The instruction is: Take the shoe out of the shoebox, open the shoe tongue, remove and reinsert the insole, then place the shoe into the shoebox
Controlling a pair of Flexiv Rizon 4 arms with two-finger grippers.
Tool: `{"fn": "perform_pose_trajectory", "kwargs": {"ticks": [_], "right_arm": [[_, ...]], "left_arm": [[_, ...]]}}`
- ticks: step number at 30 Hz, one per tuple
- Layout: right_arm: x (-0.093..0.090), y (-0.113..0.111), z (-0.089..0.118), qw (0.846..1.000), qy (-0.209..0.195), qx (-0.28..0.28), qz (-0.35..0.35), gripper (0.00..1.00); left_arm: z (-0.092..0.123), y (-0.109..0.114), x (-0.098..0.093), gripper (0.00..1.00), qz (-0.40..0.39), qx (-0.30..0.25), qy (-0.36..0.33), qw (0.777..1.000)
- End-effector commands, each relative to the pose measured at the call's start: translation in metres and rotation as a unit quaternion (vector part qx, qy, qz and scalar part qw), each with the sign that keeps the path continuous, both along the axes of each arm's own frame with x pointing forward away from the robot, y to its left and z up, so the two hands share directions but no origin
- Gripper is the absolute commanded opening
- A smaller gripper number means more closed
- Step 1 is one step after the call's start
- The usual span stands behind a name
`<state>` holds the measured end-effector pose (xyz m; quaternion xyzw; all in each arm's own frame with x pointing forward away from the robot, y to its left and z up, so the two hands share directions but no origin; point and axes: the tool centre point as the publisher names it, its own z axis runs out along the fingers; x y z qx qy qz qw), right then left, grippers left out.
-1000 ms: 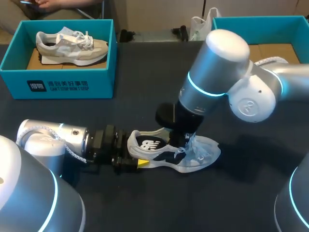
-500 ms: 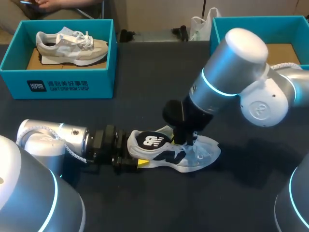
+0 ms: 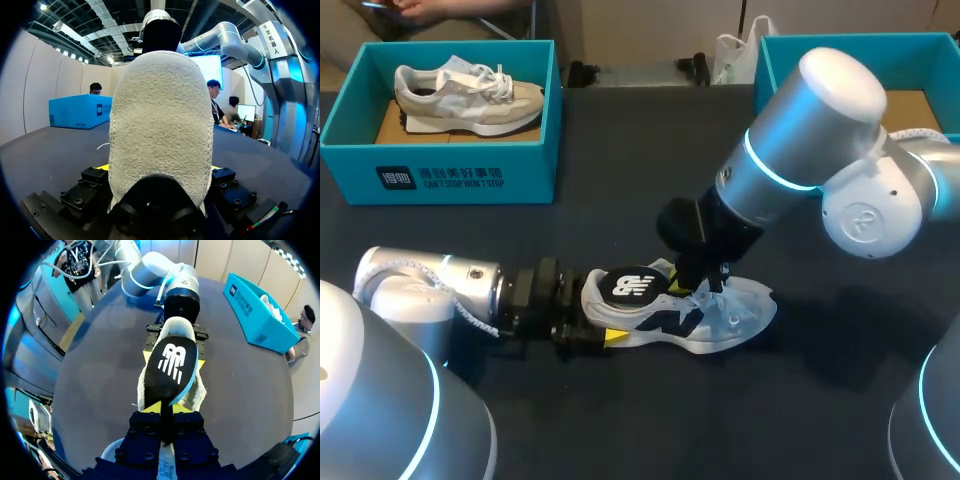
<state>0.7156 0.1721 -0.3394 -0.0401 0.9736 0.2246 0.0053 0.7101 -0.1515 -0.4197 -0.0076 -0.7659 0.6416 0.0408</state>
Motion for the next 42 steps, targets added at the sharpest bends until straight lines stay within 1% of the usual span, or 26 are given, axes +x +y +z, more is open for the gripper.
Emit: {"fn": "perform_pose_trajectory", "kwargs": {"ticks": [1,6,10,20,33,35,38,39,40,41,42], "right_arm": [[-0.001,-0.001,0.001,1.000,-0.003,0.009,0.009,0.00],[0.000,-0.004,0.004,1.000,-0.007,0.019,0.013,0.00],[-0.001,-0.006,0.004,0.999,-0.011,0.038,0.024,0.00],[0.001,-0.001,0.007,0.998,-0.013,0.039,0.050,0.00],[0.004,0.033,0.010,0.994,0.000,0.009,0.107,0.00],[0.003,0.035,0.011,0.994,0.005,0.002,0.108,0.00],[0.004,0.037,0.012,0.994,0.023,-0.006,0.102,0.00],[0.004,0.037,0.012,0.994,0.030,-0.015,0.099,0.19],[0.004,0.038,0.012,0.995,0.034,-0.019,0.097,0.32],[0.004,0.038,0.012,0.994,0.037,-0.020,0.096,0.37],[0.004,0.038,0.013,0.994,0.045,-0.028,0.092,0.48]], "left_arm": [[-0.001,-0.001,-0.001,0.00,0.001,0.000,0.000,1.000],[-0.001,-0.001,-0.001,0.00,0.001,0.000,0.000,1.000],[-0.001,-0.001,-0.001,0.00,0.001,0.000,0.000,1.000],[-0.001,-0.001,-0.001,0.00,0.001,0.000,0.000,1.000],[-0.001,-0.001,-0.001,0.00,0.001,0.000,0.000,1.000],[-0.001,-0.001,-0.001,0.00,0.001,0.000,0.000,1.000],[-0.001,-0.001,-0.001,0.00,0.001,0.000,0.000,1.000],[-0.001,-0.001,-0.001,0.00,0.001,0.000,0.000,1.000],[-0.001,-0.001,-0.001,0.00,0.001,0.000,0.000,1.000],[-0.001,-0.001,-0.001,0.00,0.001,0.000,0.000,1.000],[-0.001,-0.001,-0.001,0.00,0.001,0.000,0.000,1.000]]}}
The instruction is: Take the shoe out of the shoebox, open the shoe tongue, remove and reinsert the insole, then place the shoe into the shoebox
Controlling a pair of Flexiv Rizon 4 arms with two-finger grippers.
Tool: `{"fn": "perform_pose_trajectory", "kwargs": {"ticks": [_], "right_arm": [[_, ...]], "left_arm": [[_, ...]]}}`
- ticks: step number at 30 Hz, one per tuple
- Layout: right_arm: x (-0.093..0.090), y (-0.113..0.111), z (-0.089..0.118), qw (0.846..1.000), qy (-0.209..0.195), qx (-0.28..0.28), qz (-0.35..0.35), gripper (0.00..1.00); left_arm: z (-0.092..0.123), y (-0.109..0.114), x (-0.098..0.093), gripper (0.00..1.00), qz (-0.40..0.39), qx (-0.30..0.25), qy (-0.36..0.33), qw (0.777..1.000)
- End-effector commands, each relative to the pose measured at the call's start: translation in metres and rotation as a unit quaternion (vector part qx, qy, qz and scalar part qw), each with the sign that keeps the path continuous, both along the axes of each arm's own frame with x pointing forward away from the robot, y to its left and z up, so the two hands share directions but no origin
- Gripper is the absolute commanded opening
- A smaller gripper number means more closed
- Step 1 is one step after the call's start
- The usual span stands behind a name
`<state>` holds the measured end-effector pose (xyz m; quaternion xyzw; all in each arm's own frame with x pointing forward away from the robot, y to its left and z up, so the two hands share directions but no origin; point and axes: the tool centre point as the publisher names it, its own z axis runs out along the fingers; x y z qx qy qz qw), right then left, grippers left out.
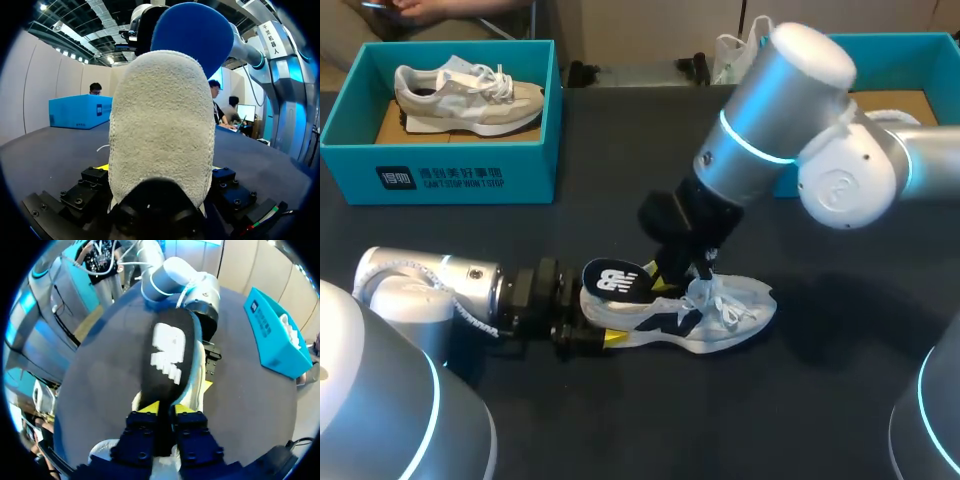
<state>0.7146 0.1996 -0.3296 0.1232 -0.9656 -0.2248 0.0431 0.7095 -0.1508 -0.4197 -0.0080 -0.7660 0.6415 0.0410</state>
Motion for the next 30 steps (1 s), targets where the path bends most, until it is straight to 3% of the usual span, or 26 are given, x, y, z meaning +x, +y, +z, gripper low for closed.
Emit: {"fn": "perform_pose_trajectory", "kwargs": {"ticks": [1,2,3,7,17,23,25,26,28,30], "right_arm": [[0.004,0.011,0.004,0.999,0.017,-0.033,-0.002,0.71],[0.004,0.011,0.005,0.999,0.018,-0.032,-0.001,0.89],[0.004,0.011,0.007,0.999,0.022,-0.035,-0.005,0.98],[0.006,0.011,0.011,0.998,0.031,-0.046,-0.007,0.89],[0.022,0.006,0.011,0.995,0.071,-0.064,-0.013,0.82],[0.027,0.020,0.007,0.993,0.095,-0.070,0.010,0.64],[0.028,0.023,0.006,0.992,0.106,-0.067,0.014,0.65],[0.028,0.024,0.005,0.991,0.110,-0.068,0.016,0.68],[0.027,0.025,0.005,0.990,0.125,-0.060,0.017,0.96],[0.027,0.024,0.006,0.989,0.135,-0.055,0.011,1.00]], "left_arm": [[-0.001,-0.001,0.000,0.00,0.001,0.000,0.000,1.000],[-0.001,-0.001,0.000,0.00,0.001,0.000,0.000,1.000],[-0.001,-0.001,0.000,0.00,0.001,0.000,0.000,1.000],[-0.001,-0.001,0.000,0.00,0.001,0.000,0.000,1.000],[-0.001,-0.001,0.000,0.00,0.001,0.000,0.000,1.000],[-0.001,-0.001,0.000,0.00,0.001,0.000,0.000,1.000],[-0.001,-0.001,0.000,0.00,0.001,0.000,0.000,1.000],[-0.001,-0.001,0.000,0.00,0.001,0.000,0.000,1.000],[-0.001,-0.001,0.000,0.00,0.001,0.000,0.000,1.000],[-0.001,-0.001,0.000,0.00,0.001,0.000,0.000,1.000]]}}
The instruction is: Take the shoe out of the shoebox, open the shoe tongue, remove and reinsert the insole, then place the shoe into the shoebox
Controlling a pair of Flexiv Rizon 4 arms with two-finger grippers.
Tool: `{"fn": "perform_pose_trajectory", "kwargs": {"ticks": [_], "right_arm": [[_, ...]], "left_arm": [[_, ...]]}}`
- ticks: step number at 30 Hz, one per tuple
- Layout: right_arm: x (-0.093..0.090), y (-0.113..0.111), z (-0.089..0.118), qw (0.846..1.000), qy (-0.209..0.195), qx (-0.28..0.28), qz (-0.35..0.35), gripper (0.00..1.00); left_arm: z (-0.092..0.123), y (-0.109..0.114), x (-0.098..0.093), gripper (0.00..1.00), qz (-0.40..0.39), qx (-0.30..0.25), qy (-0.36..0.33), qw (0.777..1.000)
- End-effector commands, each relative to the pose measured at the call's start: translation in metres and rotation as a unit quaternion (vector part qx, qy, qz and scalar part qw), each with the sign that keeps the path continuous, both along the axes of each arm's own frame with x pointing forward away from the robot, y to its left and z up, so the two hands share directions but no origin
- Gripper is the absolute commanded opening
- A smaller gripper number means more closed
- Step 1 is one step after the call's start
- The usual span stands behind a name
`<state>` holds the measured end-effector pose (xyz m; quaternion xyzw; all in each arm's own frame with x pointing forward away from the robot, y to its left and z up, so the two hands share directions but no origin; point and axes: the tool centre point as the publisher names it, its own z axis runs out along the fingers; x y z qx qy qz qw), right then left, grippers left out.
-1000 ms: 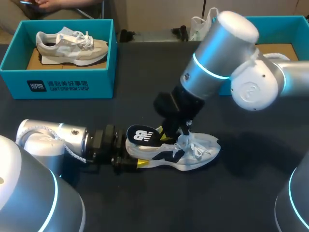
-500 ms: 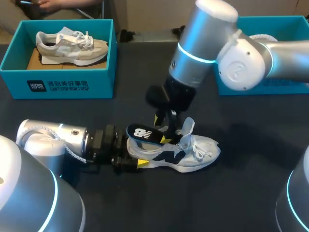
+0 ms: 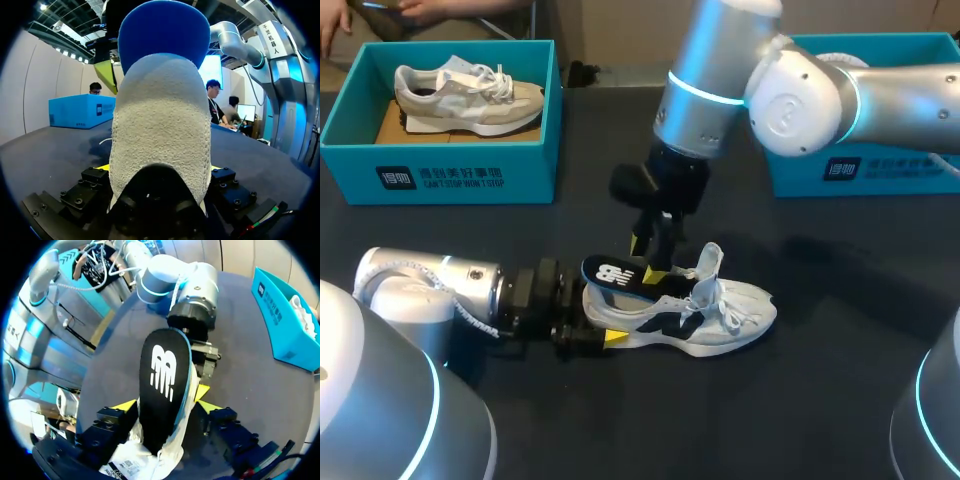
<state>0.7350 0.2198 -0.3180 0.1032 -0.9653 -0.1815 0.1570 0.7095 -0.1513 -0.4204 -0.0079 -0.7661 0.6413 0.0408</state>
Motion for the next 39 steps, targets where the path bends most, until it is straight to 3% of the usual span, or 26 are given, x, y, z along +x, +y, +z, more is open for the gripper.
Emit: {"fn": "perform_pose_trajectory", "kwargs": {"ticks": [1,13,24,36,39], "right_arm": [[0.006,0.003,-0.003,1.000,0.021,-0.013,-0.007,1.00],[0.006,0.003,-0.003,1.000,0.021,-0.013,-0.007,1.00],[0.010,0.007,0.009,0.989,0.140,-0.048,-0.009,1.00],[0.012,0.009,0.003,0.979,0.198,-0.056,-0.016,1.00],[0.011,0.009,0.002,0.976,0.211,-0.057,-0.019,0.92]], "left_arm": [[0.000,-0.001,0.000,0.00,0.001,0.000,0.000,1.000],[0.000,-0.001,0.000,0.00,0.001,0.000,0.000,1.000],[0.000,-0.001,0.000,0.00,0.001,0.000,0.000,1.000],[0.000,-0.001,0.000,0.00,0.001,0.000,0.000,1.000],[0.000,-0.001,0.000,0.00,0.001,0.000,0.000,1.000]]}}
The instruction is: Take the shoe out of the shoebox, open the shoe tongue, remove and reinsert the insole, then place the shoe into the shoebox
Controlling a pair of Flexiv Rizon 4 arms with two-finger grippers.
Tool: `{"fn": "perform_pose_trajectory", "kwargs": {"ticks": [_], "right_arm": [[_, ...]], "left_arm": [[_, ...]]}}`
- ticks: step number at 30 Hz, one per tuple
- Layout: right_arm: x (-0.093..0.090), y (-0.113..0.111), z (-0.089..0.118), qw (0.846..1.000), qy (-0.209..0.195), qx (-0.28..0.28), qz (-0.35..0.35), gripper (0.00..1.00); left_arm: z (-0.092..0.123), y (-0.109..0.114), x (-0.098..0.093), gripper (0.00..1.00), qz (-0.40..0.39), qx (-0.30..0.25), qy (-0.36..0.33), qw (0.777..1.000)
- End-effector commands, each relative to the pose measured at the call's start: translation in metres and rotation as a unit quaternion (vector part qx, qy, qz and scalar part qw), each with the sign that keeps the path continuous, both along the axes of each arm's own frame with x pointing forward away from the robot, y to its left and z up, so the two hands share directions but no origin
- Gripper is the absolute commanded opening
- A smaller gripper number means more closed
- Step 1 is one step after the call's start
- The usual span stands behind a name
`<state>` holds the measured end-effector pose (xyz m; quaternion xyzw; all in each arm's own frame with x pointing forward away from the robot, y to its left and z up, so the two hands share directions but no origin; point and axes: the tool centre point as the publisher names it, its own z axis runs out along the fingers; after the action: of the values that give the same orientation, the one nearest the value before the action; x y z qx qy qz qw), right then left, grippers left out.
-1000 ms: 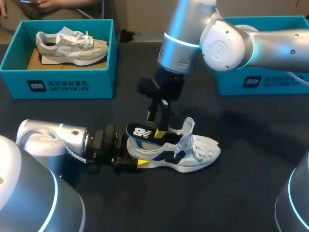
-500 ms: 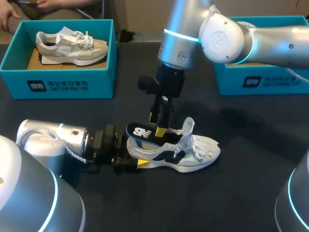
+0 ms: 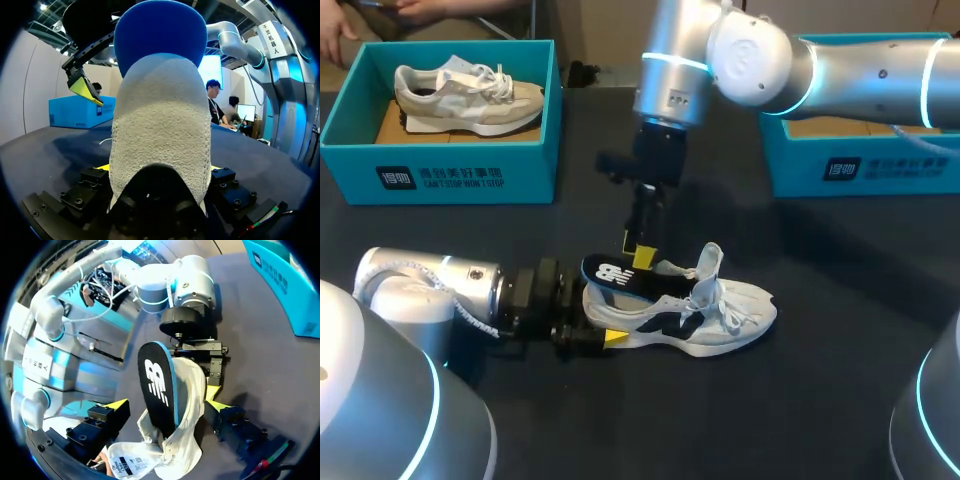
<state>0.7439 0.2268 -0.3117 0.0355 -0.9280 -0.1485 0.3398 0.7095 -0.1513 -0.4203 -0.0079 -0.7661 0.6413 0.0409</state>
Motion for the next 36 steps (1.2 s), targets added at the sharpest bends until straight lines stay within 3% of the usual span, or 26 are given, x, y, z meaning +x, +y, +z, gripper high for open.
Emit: {"fn": "perform_pose_trajectory", "kwargs": {"ticks": [1,14,24,29,36], "right_arm": [[0.001,0.002,-0.004,1.000,0.025,-0.003,0.003,0.91],[-0.011,0.006,-0.014,0.998,0.065,0.001,-0.002,0.73],[-0.022,0.010,-0.013,0.997,0.072,0.007,-0.002,0.76],[-0.025,0.011,-0.013,0.997,0.074,0.009,-0.001,0.73],[-0.032,0.006,-0.009,0.997,0.073,0.006,-0.007,0.59]], "left_arm": [[0.000,-0.001,0.000,0.00,0.001,0.000,0.000,1.000],[0.000,-0.001,0.000,0.00,0.001,0.000,0.000,1.000],[0.000,-0.001,0.000,0.00,0.001,0.000,0.000,1.000],[0.000,-0.001,0.000,0.00,0.001,0.000,0.000,1.000],[0.000,-0.001,0.000,0.00,0.001,0.000,0.000,1.000]]}}
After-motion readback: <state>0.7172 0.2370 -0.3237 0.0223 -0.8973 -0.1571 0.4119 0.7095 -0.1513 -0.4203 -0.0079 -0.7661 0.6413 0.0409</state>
